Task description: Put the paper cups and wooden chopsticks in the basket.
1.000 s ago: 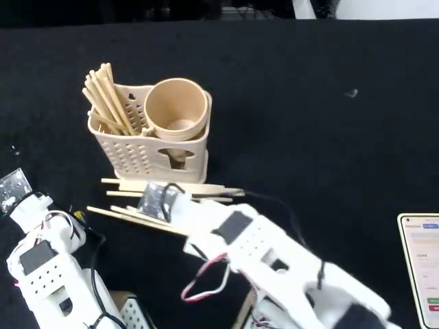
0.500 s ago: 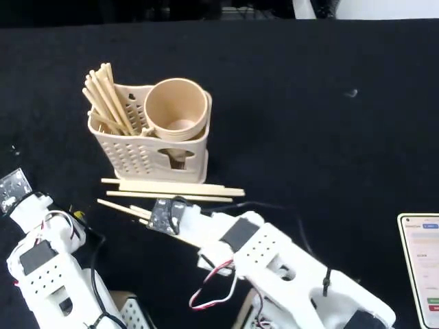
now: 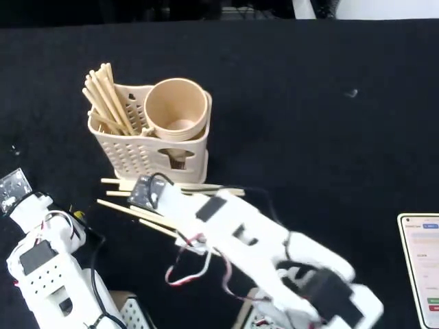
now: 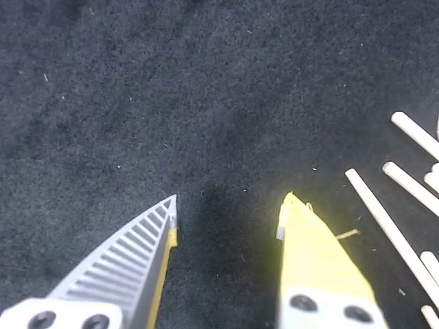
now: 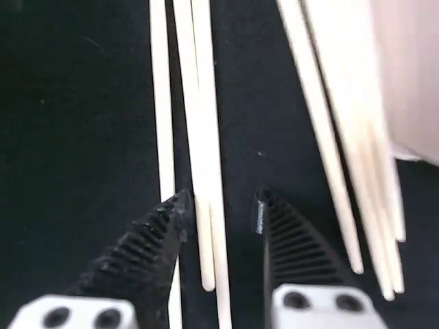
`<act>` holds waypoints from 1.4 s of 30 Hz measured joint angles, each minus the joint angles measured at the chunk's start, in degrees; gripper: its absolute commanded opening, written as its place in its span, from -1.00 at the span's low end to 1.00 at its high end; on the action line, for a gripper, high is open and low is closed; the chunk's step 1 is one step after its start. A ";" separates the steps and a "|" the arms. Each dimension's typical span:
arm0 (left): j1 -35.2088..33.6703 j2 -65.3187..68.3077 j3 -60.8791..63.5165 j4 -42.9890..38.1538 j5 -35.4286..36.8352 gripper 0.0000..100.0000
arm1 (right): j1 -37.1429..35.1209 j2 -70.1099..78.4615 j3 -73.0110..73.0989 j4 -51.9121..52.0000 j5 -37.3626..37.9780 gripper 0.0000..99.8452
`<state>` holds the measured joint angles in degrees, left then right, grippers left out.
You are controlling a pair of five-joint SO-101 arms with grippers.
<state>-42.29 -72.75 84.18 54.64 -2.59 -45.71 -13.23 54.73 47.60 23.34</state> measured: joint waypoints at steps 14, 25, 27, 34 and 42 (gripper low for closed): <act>0.00 0.00 0.00 0.00 0.00 -0.52 | 0.62 7.21 -6.59 0.62 0.00 -0.98; 0.00 0.00 0.00 0.00 0.00 -0.52 | 0.26 -24.97 -14.33 22.24 0.18 -0.98; 0.00 0.00 0.00 0.00 0.00 -0.52 | 0.18 -30.59 -17.85 24.26 0.18 -0.98; 0.00 0.00 0.00 0.00 0.00 -0.52 | -1.49 -38.33 -28.57 16.44 -7.38 -0.98; 0.00 0.00 0.00 0.00 0.00 -0.52 | -3.08 -37.01 -25.05 -19.52 -14.95 -0.98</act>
<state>-42.29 -72.75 84.18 54.64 -2.59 -48.79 -50.24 29.67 28.09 8.40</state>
